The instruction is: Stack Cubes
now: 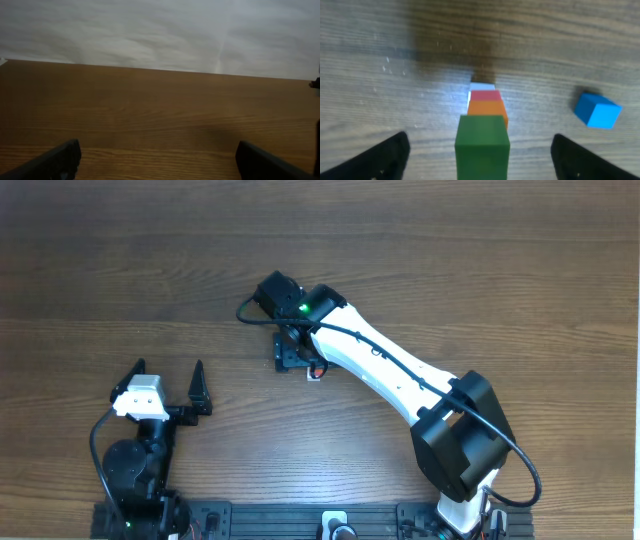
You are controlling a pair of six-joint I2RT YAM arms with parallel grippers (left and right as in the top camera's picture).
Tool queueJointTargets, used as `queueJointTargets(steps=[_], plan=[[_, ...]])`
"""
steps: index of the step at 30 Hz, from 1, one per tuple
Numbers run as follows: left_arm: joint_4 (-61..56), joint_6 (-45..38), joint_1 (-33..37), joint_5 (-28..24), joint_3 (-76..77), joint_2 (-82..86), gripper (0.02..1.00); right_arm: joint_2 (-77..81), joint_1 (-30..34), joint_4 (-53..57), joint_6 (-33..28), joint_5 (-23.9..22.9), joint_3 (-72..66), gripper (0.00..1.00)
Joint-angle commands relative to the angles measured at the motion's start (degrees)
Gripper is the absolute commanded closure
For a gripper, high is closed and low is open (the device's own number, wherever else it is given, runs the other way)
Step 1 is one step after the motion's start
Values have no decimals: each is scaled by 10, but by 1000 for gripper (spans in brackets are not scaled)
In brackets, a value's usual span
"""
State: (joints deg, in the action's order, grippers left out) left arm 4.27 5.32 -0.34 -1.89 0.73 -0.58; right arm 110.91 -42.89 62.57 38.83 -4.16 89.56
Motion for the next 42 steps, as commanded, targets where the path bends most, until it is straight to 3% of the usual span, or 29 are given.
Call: queueJointTargets(steps=[1,5,10,19,22,29,42], plan=[[0,-10,2,5,-4,3,18,-1,3,0,-9,-7,8,7],[0,-10,2,5,-4,3,20,-21,8,8,-34,-13,39,12],[0,-10,2,5,-4,3,18,-77,36,53,-45,-63,72,9],[0,-10,2,5,-4,3,18,-170,128,121,-77,-62,47,9],[0,-10,2,5,-4,3,18,-186,161,94,-88,-39,-33,7],[0,-10,2,5,-4,3,18,-187,166,-41,-89,-3,-206,16],[0,-10,2,5,-4,3,18,-143,166,-132,-87,-2,-289,82]])
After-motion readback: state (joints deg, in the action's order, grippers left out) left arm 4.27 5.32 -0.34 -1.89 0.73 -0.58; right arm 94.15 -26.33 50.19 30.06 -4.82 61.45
